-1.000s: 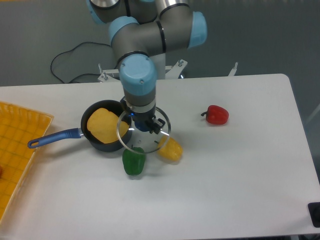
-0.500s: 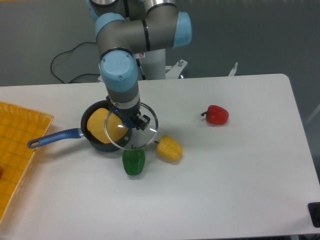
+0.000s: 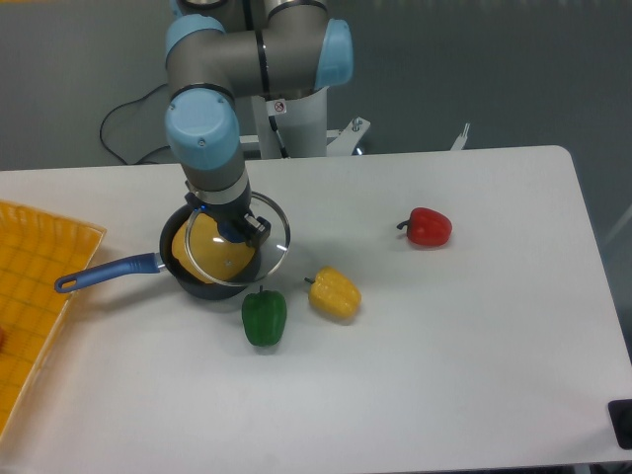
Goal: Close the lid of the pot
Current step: 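Lower the glass lid onto the saucepan rim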
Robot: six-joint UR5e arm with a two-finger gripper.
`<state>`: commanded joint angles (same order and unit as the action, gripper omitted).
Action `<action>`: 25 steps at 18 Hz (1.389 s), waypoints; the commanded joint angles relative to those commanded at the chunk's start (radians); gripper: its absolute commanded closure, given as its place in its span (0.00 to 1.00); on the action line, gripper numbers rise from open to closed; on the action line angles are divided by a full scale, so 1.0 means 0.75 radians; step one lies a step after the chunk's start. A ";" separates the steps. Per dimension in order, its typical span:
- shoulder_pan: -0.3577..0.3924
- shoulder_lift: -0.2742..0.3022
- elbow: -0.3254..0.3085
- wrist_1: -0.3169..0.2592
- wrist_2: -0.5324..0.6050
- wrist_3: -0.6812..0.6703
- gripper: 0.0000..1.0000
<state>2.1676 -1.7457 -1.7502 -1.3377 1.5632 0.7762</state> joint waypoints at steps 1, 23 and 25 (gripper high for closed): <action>-0.004 0.000 -0.004 0.000 -0.002 0.000 0.60; -0.090 -0.006 -0.051 0.010 -0.002 -0.055 0.60; -0.102 -0.010 -0.055 0.012 -0.002 -0.059 0.60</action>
<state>2.0909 -1.7533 -1.7917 -1.3284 1.5616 0.7317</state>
